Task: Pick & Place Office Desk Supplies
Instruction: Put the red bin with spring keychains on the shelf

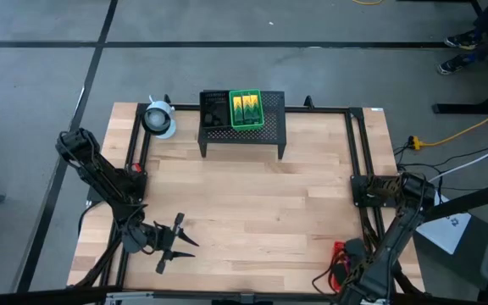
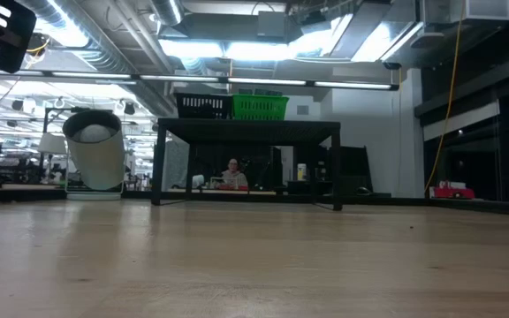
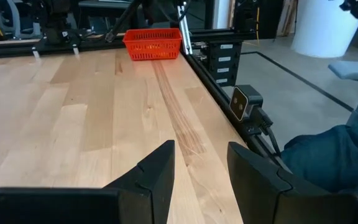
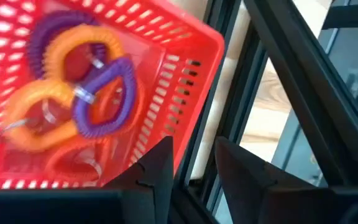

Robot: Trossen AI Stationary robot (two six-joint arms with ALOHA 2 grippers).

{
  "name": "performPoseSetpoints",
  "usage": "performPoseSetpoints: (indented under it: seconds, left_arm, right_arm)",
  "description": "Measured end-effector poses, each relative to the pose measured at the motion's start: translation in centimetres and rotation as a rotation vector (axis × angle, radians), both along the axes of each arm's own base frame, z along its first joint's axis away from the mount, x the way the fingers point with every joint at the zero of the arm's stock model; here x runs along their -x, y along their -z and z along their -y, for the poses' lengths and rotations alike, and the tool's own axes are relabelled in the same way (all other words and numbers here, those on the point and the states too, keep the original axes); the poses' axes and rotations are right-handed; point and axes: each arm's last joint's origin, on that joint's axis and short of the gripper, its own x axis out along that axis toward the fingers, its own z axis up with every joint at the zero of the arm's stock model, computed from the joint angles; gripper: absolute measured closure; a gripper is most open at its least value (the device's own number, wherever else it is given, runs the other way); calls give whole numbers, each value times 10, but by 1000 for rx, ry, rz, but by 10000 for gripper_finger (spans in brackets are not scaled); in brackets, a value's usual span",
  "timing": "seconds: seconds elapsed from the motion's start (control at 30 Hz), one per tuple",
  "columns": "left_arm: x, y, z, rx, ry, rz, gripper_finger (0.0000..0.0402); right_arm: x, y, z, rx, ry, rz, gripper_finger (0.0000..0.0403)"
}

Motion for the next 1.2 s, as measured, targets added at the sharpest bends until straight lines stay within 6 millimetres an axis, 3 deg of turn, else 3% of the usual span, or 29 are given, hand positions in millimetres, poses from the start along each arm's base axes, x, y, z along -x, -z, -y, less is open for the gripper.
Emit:
performPoseSetpoints:
  seconds: [0.17,0.7,0.8,0.9,1.0,1.2]
  left_arm:
    - [0,0,0,1,0,0,258]
    - [1,3,0,8,14,-29,256]
    - [1,3,0,7,13,-28,258]
    - [0,2,0,-2,13,-17,258]
    - [0,1,0,0,13,-16,259]
    - [1,2,0,8,16,-24,256]
  right_arm:
    - [5,11,2,-28,4,-45,282]
    - [6,15,4,-15,19,-45,282]
    - [-8,11,8,-25,31,-6,282]
    - [-35,4,9,-44,-2,182,282]
    - [-55,-2,19,-17,-29,242,282]
    - [-67,-9,22,-20,-48,309,281]
